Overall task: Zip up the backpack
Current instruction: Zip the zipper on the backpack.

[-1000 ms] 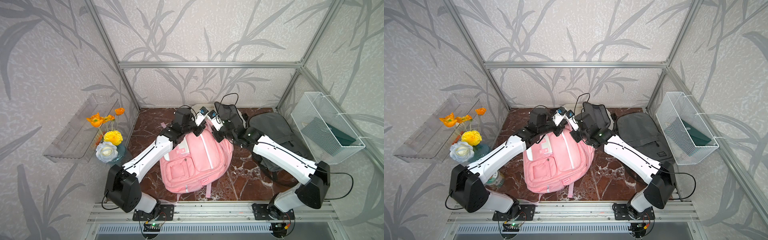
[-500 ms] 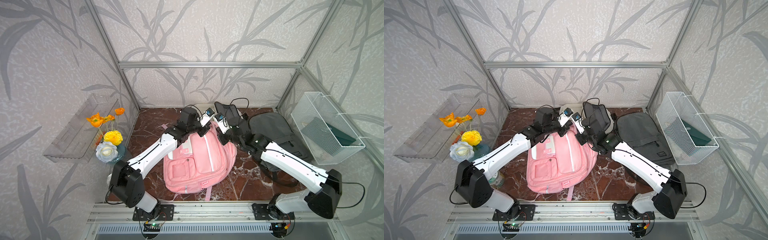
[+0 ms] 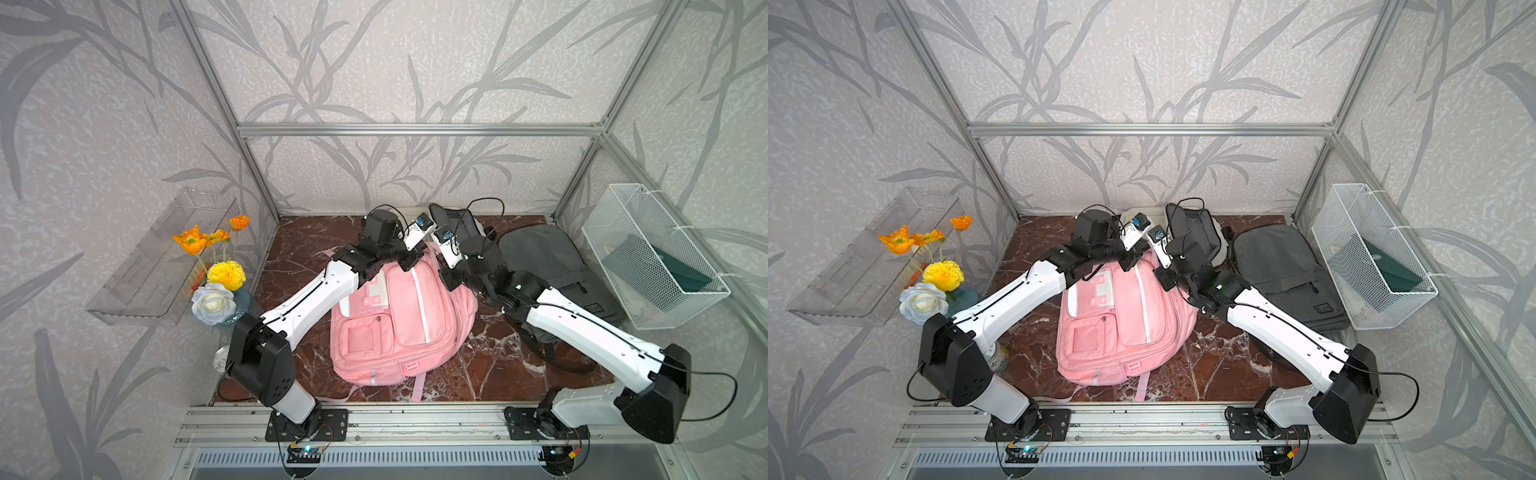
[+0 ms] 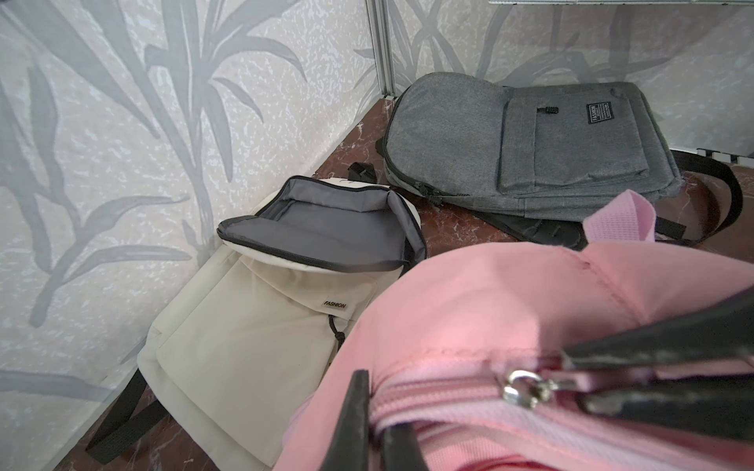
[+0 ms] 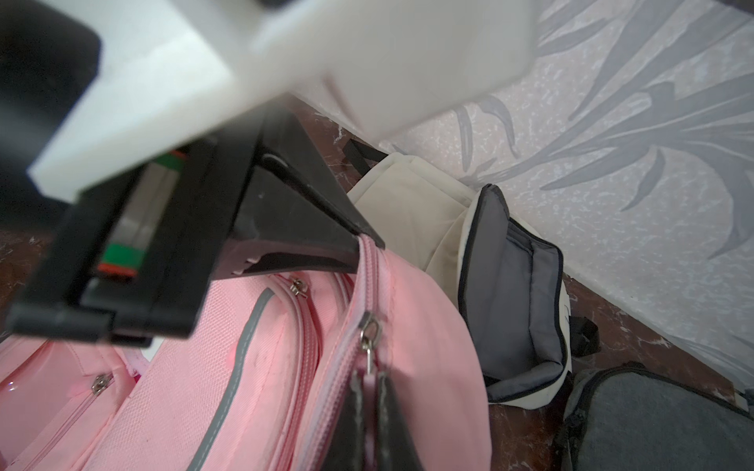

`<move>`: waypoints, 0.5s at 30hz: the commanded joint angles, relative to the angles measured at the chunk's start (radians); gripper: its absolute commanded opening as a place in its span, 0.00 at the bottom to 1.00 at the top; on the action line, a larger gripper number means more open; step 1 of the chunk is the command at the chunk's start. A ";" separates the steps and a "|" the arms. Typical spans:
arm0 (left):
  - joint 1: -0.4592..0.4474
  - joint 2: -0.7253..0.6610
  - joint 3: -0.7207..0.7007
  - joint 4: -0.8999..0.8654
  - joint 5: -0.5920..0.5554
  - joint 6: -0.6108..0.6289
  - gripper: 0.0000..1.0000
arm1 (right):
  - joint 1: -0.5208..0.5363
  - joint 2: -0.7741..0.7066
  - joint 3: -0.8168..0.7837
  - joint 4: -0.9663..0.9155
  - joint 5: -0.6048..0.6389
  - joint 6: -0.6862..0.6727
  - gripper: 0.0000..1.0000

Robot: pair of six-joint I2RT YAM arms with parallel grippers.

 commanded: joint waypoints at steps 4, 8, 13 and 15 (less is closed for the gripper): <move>0.118 0.001 0.019 0.111 -0.191 -0.090 0.00 | 0.019 -0.083 -0.009 -0.078 -0.039 0.009 0.00; 0.199 0.013 0.045 0.098 -0.199 -0.152 0.00 | 0.038 -0.090 -0.035 -0.118 -0.054 0.004 0.00; 0.212 0.008 0.047 0.130 -0.118 -0.172 0.00 | 0.038 -0.092 -0.069 -0.097 -0.124 0.024 0.00; 0.204 0.001 0.035 0.146 -0.068 -0.178 0.00 | 0.037 -0.076 -0.048 -0.099 -0.104 0.028 0.00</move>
